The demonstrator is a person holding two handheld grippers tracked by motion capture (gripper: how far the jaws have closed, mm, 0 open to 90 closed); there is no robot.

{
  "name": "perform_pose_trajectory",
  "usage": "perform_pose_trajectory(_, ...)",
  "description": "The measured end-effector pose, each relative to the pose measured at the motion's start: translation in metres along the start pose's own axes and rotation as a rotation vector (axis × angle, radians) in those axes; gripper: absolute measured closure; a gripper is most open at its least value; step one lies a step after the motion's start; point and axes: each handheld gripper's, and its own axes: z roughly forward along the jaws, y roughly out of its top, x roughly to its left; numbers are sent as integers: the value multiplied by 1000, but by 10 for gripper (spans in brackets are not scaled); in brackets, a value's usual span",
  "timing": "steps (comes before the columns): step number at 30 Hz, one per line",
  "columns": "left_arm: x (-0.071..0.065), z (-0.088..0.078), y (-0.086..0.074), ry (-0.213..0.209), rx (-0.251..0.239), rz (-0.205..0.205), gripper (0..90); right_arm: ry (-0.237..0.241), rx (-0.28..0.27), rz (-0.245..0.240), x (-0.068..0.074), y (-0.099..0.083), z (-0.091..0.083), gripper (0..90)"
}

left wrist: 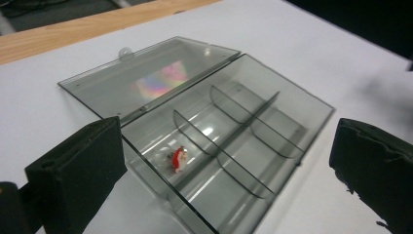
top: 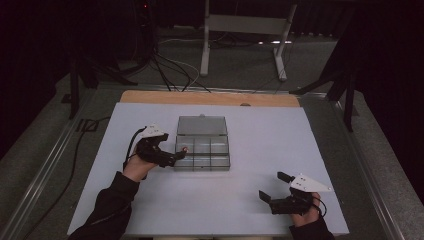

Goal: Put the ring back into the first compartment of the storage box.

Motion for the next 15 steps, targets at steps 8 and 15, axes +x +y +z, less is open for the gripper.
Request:
perform_pose_trajectory(8, 3, -22, -14, -54, -39, 2, 4, 3, 7, -1, 1, 0, 2, 0)
perform_pose_trajectory(15, -1, -38, -34, -58, -30, 20, 4, 3, 11, -7, 1, 0, 3, 0)
